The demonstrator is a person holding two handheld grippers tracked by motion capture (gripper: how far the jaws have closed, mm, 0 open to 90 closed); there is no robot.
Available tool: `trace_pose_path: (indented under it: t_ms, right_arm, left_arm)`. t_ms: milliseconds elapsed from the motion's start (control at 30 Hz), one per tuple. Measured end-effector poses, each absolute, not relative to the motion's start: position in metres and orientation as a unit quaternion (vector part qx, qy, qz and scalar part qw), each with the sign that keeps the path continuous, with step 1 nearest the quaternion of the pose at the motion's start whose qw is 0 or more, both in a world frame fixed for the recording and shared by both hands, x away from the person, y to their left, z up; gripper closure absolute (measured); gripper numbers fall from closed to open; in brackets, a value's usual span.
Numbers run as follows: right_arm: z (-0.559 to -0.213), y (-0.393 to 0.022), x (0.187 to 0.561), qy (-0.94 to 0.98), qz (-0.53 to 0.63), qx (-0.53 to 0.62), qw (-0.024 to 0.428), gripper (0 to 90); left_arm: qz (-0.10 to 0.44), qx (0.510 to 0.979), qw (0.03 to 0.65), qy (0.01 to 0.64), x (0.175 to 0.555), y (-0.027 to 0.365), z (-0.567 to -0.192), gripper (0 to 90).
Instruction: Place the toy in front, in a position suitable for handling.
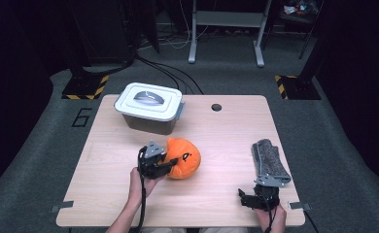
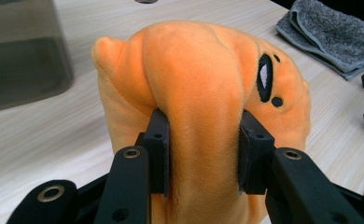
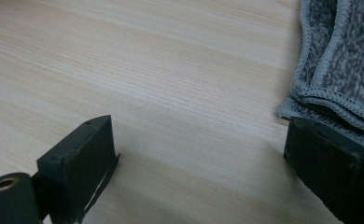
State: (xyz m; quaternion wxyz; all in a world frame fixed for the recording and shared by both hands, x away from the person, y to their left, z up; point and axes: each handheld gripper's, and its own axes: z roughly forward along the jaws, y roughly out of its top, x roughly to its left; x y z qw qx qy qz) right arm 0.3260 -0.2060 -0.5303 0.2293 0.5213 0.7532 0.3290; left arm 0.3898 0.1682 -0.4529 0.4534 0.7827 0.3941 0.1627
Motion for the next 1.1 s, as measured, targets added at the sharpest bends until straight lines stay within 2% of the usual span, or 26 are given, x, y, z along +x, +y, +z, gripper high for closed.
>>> trace_pose_path:
  t_ms: [1100]
  right_arm:
    - [-0.53,-0.206,0.326,0.754,0.328,0.52,0.231,8.1]
  left_arm:
    - [0.132,0.764,0.47,0.421,0.416,0.095,-0.462,61.5]
